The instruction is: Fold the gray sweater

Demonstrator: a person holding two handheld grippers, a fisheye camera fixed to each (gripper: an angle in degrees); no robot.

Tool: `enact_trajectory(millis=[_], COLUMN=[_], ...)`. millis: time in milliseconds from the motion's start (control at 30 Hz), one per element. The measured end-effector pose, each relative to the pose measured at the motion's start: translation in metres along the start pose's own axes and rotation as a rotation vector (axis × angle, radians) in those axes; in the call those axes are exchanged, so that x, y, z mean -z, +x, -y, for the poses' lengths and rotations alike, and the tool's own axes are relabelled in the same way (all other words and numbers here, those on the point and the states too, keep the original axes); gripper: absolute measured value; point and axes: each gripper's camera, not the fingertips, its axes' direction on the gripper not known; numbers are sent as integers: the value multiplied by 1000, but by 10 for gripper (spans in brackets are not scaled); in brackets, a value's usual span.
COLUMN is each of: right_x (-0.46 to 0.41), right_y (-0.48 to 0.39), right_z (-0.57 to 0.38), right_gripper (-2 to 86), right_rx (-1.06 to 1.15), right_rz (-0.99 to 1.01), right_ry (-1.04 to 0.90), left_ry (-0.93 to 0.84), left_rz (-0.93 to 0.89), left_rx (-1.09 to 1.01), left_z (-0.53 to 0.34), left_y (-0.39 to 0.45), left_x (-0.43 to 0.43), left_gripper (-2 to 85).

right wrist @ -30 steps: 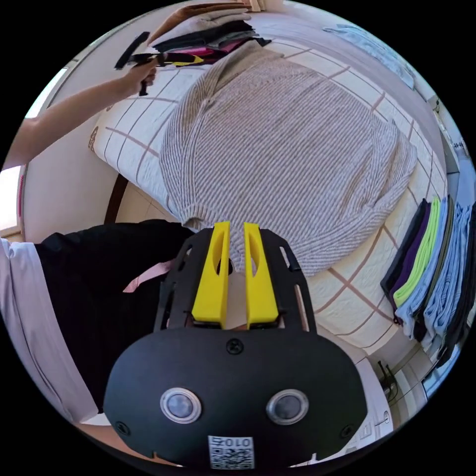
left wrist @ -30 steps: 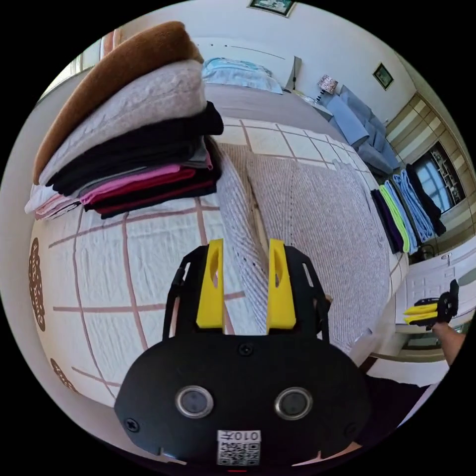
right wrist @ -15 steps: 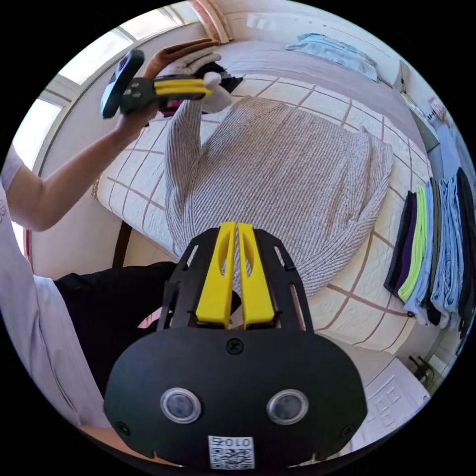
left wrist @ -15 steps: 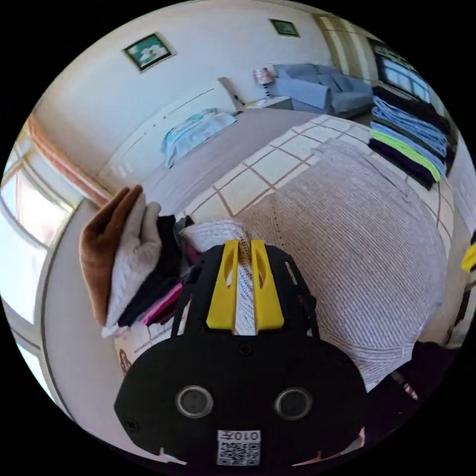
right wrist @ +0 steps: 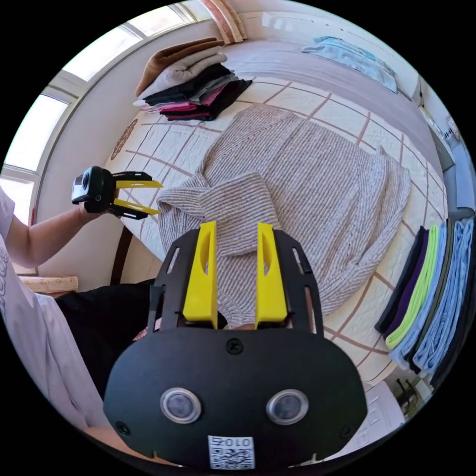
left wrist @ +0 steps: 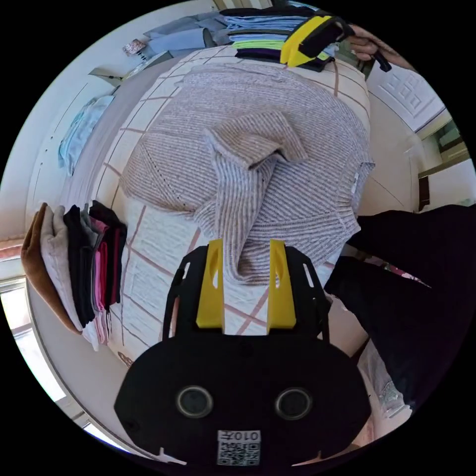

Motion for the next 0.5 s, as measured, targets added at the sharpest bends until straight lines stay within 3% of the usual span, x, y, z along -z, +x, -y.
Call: enact_trajectory(millis=[67,233,367,500], right_x=[-15,-66,-135,-133], right_y=[-18,-71,-91,-75], right_z=[25,62,78,83], right_gripper=[155,163,138,85], right_rx=[12,98,206,201], right_rz=[24,-99,-276,-222], right_ry=[-15,-82,-233,-230], left_ry=[-48,43,57,65], left_rz=[-17,-211,-214,-238], left_rx=[-22,-131,-144,-98], left_z=[-14,-27,-32,-41], left_y=[-18,-39,-40,-47], left_x=[-17,-39,-45,-47], left_gripper=[137,131,117,82])
